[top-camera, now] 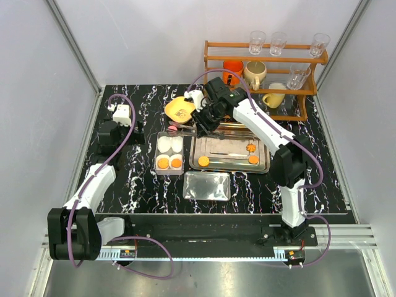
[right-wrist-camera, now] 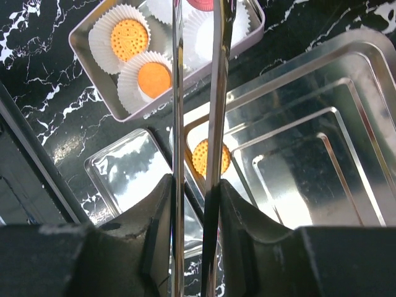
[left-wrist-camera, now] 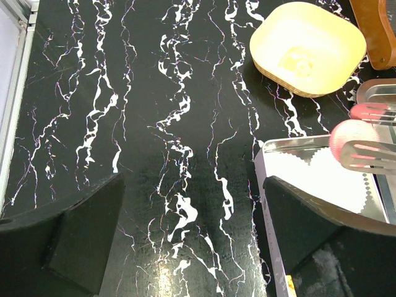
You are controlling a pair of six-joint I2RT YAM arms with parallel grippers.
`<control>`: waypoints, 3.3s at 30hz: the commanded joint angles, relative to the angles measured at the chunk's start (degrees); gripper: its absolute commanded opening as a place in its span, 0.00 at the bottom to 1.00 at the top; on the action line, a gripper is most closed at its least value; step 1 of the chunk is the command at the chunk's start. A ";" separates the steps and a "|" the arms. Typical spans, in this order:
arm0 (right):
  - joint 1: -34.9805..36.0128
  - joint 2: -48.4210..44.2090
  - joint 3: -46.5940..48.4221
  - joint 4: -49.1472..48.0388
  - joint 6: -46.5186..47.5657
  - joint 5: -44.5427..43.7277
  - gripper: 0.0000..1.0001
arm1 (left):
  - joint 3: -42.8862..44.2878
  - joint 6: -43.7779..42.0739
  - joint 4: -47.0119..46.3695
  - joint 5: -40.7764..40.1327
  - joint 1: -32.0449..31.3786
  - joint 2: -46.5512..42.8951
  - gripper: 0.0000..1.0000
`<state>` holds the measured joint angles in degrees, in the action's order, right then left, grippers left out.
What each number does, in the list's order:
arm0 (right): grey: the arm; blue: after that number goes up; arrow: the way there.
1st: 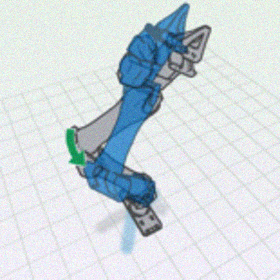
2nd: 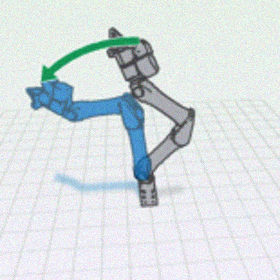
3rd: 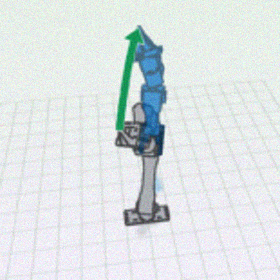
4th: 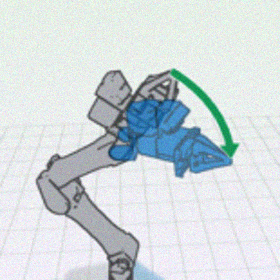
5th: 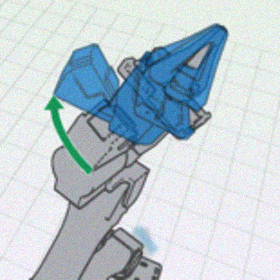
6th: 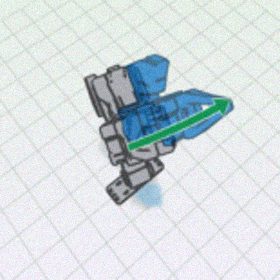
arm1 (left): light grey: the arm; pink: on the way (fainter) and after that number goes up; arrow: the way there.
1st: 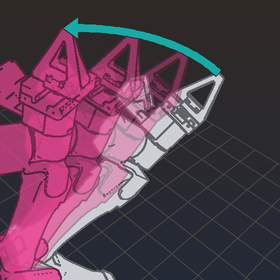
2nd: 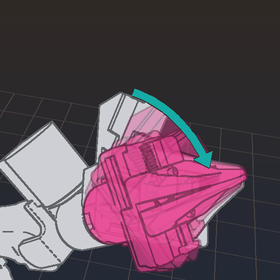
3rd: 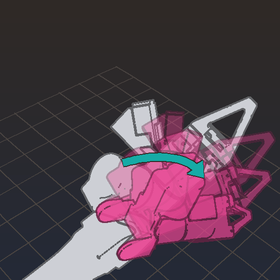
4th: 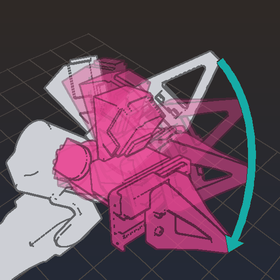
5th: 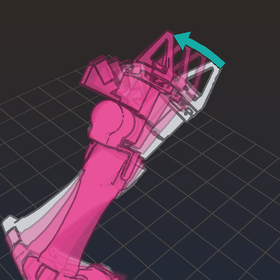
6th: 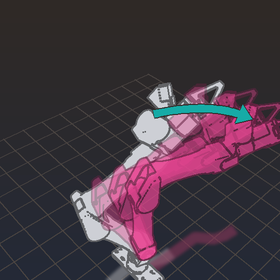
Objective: Pack the cookies
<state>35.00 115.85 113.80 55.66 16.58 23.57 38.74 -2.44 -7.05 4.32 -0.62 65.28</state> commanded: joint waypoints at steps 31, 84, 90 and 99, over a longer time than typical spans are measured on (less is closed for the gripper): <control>5.87 10.88 10.57 0.42 -0.23 0.77 0.23 | -0.33 0.24 -3.50 0.52 0.36 -0.50 0.99; 6.13 4.92 13.47 3.40 0.21 -4.31 0.45 | -0.33 0.24 -3.23 0.87 0.36 -1.29 0.99; 5.52 -2.29 4.08 1.30 0.82 -8.80 0.45 | -0.60 0.15 -3.23 0.96 0.36 -1.47 0.99; -1.69 -16.87 -13.94 -1.43 0.91 -9.95 0.45 | -0.77 0.24 -3.23 1.22 0.36 -1.38 0.99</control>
<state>37.43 106.63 105.12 56.69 16.91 15.46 38.74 -2.48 -7.03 4.40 -0.62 65.28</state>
